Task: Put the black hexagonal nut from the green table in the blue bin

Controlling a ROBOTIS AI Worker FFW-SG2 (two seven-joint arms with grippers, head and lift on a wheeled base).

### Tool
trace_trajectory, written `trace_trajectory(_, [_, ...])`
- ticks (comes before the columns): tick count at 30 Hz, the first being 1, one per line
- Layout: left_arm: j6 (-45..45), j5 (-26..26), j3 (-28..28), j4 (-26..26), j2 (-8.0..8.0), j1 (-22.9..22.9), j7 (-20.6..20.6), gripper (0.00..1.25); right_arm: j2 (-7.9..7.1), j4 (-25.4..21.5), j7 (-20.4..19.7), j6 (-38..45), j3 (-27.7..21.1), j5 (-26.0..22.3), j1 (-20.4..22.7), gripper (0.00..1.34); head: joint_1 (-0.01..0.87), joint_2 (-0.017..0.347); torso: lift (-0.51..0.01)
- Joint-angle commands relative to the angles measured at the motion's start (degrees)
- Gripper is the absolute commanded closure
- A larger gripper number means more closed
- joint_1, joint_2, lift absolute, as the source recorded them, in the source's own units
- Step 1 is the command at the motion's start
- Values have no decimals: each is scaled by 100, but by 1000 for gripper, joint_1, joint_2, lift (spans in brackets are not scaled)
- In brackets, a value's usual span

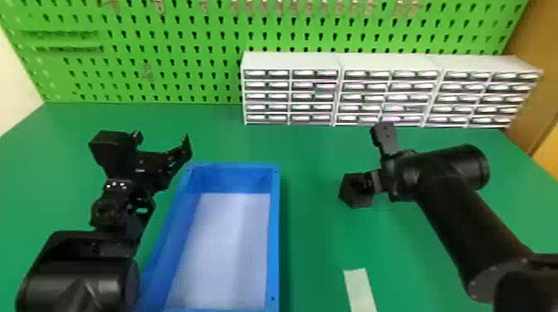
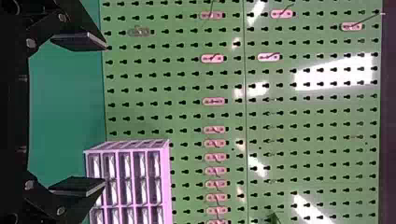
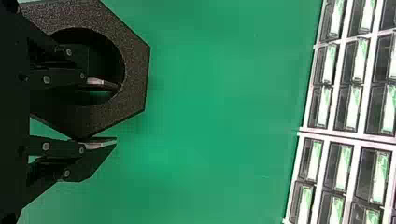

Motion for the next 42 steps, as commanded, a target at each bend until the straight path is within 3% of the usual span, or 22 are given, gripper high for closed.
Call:
trace_trajectory(1, [0, -9, 0, 0, 0, 9, 0, 242, 11, -6, 2, 37, 11, -16, -7, 1050, 686, 52, -97])
trace_trajectory(6, [0, -35, 35, -27, 0, 26, 0, 240, 11, -278, 11, 230, 152, -183, 19, 1050, 686, 52, -97])
trace_trajectory(12, [18, -79, 53, -62, -9, 44, 0, 240, -59, -1368, 64, 880, 345, -236, 221, 1050, 686, 52, -97])
trace_trajectory(20, [26, -79, 79, -71, 0, 61, 0, 240, -156, -2924, 573, 1794, 389, 239, 450, 1049, 686, 52, -97])
trace_trajectory(32, [44, -88, 61, -71, 0, 61, 0, 240, -323, -4708, 1927, 2568, 539, 1136, 705, 1050, 686, 52, -97])
trace_trajectory(37, [44, -88, 70, -71, 0, 61, 0, 240, -349, -5464, 2182, 2823, 882, 1206, 784, 1049, 686, 52, -97])
trace_trajectory(42, [44, -88, 61, -88, 0, 61, 0, 242, -332, -5842, 2331, 2893, 1119, 933, 819, 1049, 686, 52, -97])
